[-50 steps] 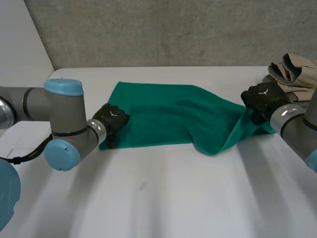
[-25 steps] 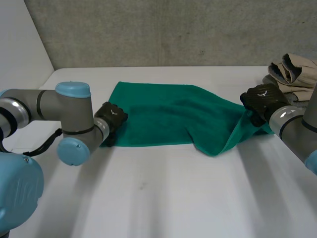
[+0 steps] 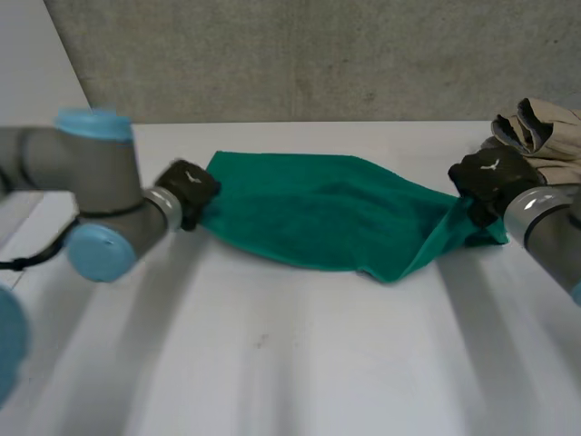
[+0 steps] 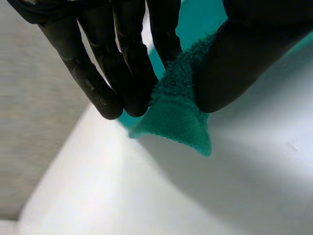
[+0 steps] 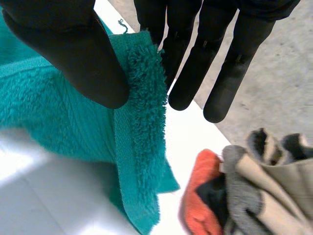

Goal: Fold the laundry.

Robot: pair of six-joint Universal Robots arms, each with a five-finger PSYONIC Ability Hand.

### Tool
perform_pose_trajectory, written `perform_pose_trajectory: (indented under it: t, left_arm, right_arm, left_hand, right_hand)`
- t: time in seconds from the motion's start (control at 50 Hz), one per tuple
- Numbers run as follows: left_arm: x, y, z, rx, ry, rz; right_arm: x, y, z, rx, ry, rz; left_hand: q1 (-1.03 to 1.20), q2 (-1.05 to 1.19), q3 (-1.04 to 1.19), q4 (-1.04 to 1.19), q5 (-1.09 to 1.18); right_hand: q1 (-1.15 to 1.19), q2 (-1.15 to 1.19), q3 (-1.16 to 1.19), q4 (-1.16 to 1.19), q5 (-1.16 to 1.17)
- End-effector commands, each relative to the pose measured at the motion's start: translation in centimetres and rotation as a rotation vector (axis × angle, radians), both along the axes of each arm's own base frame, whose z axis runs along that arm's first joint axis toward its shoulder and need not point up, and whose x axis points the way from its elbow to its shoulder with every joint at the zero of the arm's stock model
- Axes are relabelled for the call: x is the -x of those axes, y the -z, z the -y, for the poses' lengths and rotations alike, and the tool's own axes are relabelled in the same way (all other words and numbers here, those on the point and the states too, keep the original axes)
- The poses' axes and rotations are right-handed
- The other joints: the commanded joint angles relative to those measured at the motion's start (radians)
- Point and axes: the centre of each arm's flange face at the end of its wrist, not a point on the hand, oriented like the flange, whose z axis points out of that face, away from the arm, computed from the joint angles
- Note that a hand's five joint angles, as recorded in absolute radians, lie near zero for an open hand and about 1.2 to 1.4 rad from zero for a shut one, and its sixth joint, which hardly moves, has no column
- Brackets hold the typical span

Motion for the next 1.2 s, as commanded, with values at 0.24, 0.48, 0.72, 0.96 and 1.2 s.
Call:
perform_pose_trajectory:
  t: [0.24, 0.48, 0.72, 0.96, 1.2]
  left_arm:
    - [-9.7, -10.2, -5.9, -0.022, -0.064, -0.152]
    - [-7.8, -4.3, -0.9, -0.136, -0.044, -0.056]
    - [-5.3, -19.4, 6.4, 0.557, -0.152, -0.477]
    - [-5.8, -20.7, 7.7, 0.663, -0.125, -0.74]
    - [-6.9, -10.2, 9.1, 0.398, -0.223, -0.601]
  right_arm:
    - [4.2, -3.0, -4.1, -0.175, -0.085, -0.293]
    - [0.4, 0.4, -0.7, -0.086, -0.091, -0.349]
    - [-1.9, -14.4, 8.8, 0.731, 0.149, 0.268]
    - [-2.8, -15.6, 7.7, 0.874, 0.034, 0.393]
    - [-4.0, -3.6, 8.6, 0.465, -0.008, 0.226]
  left_hand:
    - [0.243, 0.204, 0.21, 0.204, 0.241]
    - [0.243, 0.204, 0.21, 0.204, 0.241]
    - [0.243, 0.204, 0.21, 0.204, 0.241]
    - [0.243, 0.204, 0.21, 0.204, 0.241]
    - [0.243, 0.204, 0.21, 0.204, 0.241]
  right_hand:
    - [0.266, 0.22, 0.208, 0.202, 0.231]
    - [0.266, 0.22, 0.208, 0.202, 0.231]
    - [0.266, 0.22, 0.208, 0.202, 0.231]
    - [0.266, 0.22, 0.208, 0.202, 0.231]
    - [0.266, 0.22, 0.208, 0.202, 0.231]
